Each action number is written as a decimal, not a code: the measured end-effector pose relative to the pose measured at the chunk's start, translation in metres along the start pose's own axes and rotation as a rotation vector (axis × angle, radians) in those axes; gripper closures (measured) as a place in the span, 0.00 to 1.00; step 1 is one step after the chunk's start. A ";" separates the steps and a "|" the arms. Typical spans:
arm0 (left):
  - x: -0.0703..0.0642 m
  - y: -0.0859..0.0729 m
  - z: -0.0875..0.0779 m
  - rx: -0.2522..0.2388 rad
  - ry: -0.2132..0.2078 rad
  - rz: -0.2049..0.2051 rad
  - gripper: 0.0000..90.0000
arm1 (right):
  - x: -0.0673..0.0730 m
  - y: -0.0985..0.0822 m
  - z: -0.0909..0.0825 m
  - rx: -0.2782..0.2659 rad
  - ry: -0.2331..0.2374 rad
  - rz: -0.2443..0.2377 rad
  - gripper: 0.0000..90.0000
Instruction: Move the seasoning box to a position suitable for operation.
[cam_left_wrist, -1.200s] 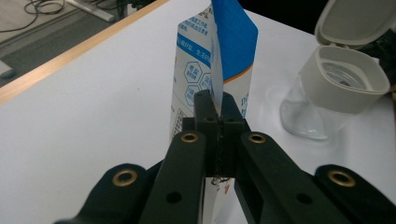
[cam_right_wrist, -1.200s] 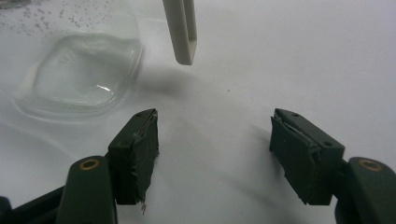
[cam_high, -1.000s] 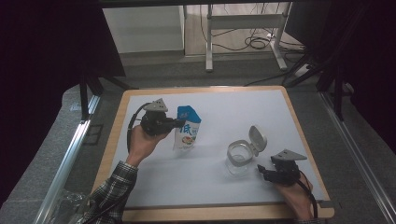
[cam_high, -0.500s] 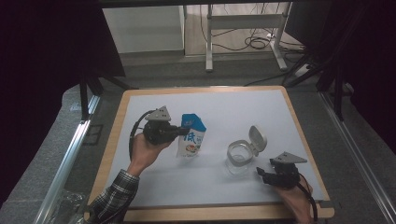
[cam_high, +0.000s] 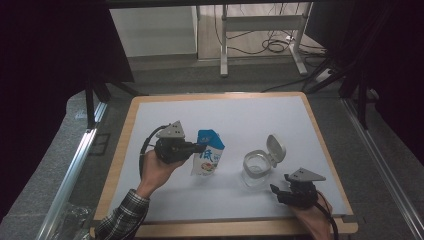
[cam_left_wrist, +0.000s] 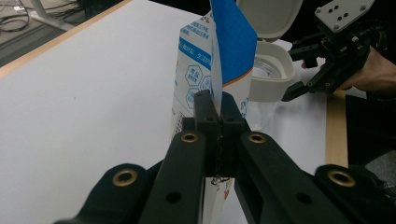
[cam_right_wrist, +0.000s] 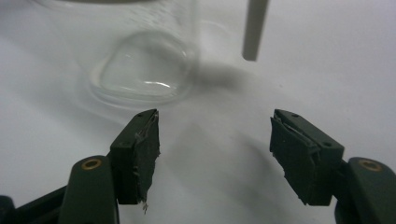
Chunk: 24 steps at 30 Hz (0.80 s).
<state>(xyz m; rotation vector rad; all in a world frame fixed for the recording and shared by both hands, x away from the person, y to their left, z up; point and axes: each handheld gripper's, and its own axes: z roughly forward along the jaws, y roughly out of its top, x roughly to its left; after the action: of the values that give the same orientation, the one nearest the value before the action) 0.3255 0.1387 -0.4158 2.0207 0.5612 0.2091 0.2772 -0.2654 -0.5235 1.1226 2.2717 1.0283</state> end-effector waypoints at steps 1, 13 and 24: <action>-0.002 0.000 0.000 0.002 0.001 0.003 1.00 | 0.001 0.000 0.000 -0.004 0.005 -0.005 0.37; -0.022 0.004 0.002 0.000 -0.028 0.022 1.00 | 0.020 0.002 -0.006 -0.021 0.070 -0.011 0.37; -0.032 0.006 0.006 0.003 -0.045 0.031 1.00 | 0.040 0.006 -0.005 -0.030 0.139 -0.045 0.39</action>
<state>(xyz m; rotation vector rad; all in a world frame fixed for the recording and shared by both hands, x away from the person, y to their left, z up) 0.3016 0.1162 -0.4105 2.0327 0.5026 0.1815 0.2532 -0.2327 -0.5167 1.0116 2.3697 1.1509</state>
